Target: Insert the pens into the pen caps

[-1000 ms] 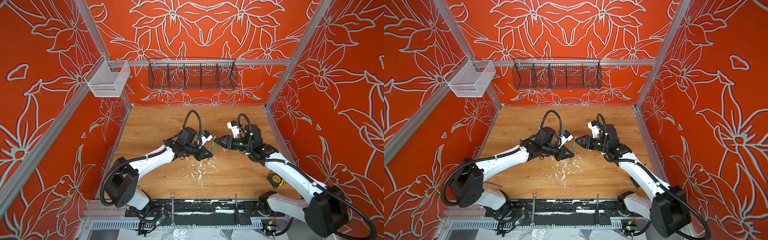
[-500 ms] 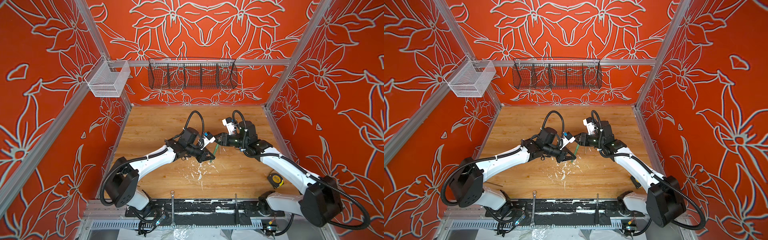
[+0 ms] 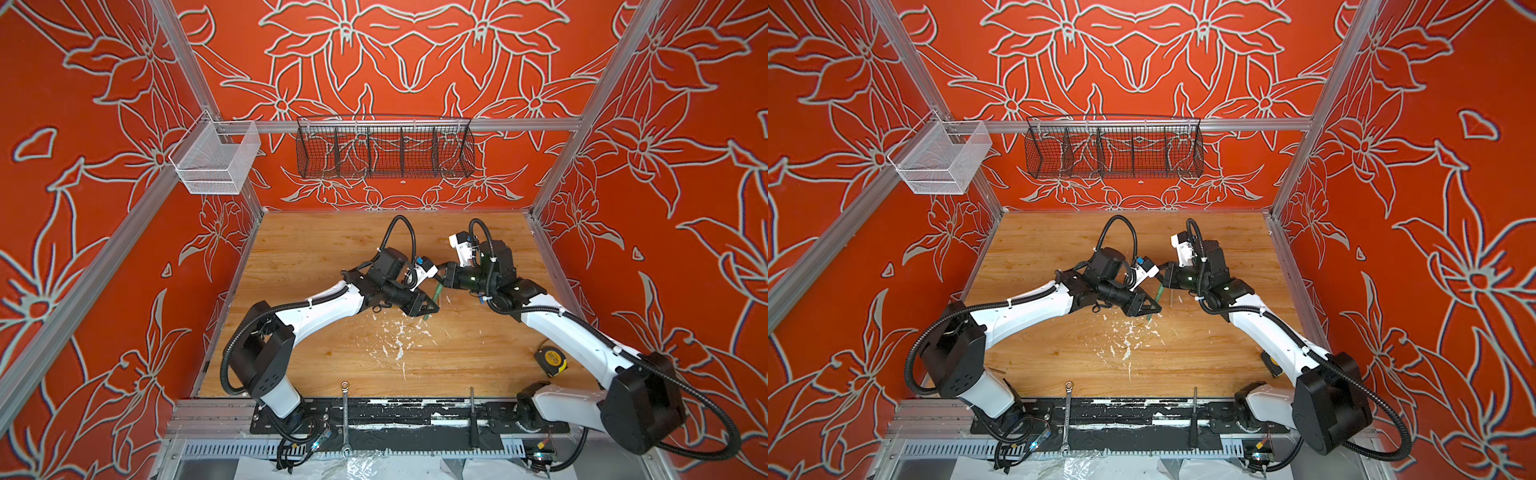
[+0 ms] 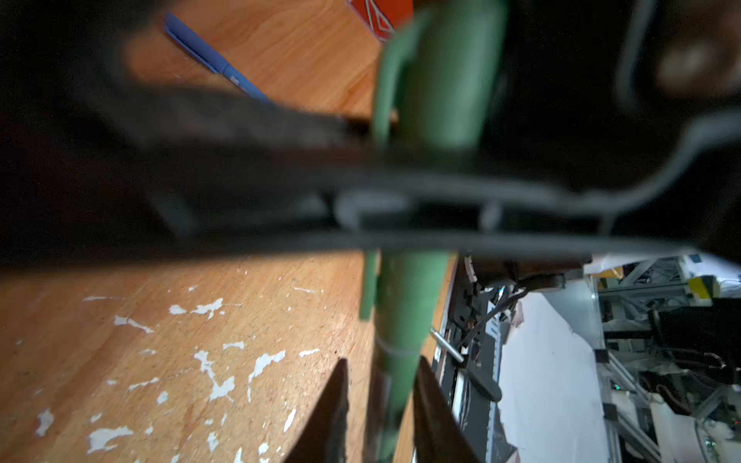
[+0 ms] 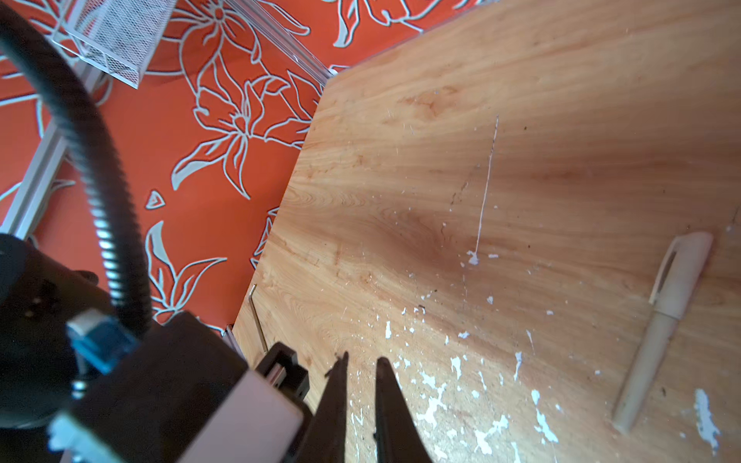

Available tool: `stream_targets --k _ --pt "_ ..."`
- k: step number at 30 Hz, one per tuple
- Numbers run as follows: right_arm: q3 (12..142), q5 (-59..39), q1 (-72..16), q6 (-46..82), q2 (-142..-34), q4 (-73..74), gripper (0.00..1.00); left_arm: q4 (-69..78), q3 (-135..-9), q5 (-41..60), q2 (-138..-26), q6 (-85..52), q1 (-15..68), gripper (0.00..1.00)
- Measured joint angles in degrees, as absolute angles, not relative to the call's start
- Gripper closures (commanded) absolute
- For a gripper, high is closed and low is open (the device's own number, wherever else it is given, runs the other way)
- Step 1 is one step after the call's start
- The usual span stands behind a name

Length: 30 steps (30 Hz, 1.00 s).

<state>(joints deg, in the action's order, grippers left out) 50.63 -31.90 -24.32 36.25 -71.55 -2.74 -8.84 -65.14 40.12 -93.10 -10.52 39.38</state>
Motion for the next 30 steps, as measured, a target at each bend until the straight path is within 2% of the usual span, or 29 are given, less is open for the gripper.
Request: stream_targets --k 6,11,17,24,27,30 --pt "51.1 -31.9 -23.0 36.4 -72.3 -5.2 1.00 -7.8 -64.0 40.2 -92.7 -11.0 39.3 0.51" --pt "52.0 -31.9 -22.2 36.8 -73.3 -5.7 1.00 -7.6 -60.0 41.3 -91.3 -11.0 39.3 0.52" --pt "52.0 -32.2 -22.1 37.8 -73.4 -5.5 1.00 -5.8 -56.9 42.8 -91.3 -12.2 39.3 0.66" --pt "52.0 -32.6 -22.1 38.2 -73.5 -5.4 1.00 -4.5 -56.9 42.6 -91.3 -13.1 39.3 0.73" --pt "52.0 -32.9 -22.1 38.3 -73.6 -5.3 1.00 -4.3 -57.4 42.5 -91.3 -13.2 39.3 1.00" --pt "52.0 -32.8 -21.8 38.7 -73.7 -4.5 1.00 -4.2 -58.4 42.9 -91.3 -13.1 39.8 1.00"
